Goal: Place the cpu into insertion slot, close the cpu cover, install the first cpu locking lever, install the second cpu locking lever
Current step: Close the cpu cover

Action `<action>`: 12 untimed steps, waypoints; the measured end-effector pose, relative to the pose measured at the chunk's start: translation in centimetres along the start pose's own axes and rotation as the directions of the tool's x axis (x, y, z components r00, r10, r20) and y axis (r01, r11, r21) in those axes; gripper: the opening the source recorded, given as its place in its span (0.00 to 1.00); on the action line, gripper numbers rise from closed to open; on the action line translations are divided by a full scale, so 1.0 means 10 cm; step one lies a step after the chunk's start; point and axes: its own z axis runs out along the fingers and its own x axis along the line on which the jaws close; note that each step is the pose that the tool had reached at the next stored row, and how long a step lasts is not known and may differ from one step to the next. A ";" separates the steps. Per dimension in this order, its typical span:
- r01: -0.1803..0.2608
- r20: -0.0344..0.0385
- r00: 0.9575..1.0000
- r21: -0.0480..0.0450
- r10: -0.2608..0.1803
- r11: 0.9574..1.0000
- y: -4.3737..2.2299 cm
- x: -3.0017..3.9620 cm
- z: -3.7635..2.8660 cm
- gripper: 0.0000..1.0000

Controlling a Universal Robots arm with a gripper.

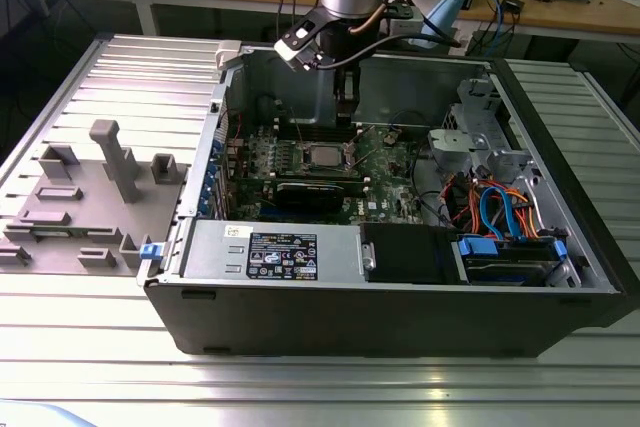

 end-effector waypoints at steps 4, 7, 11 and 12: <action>0.000 0.000 1.000 0.000 0.000 1.000 0.001 0.000 0.000 0.11; 0.000 -0.002 1.000 0.000 0.000 1.000 0.002 -0.001 -0.018 0.11; 0.000 -0.002 1.000 0.000 0.000 1.000 0.002 -0.001 -0.019 0.11; 0.000 -0.002 1.000 0.000 0.000 1.000 0.002 -0.001 -0.019 0.11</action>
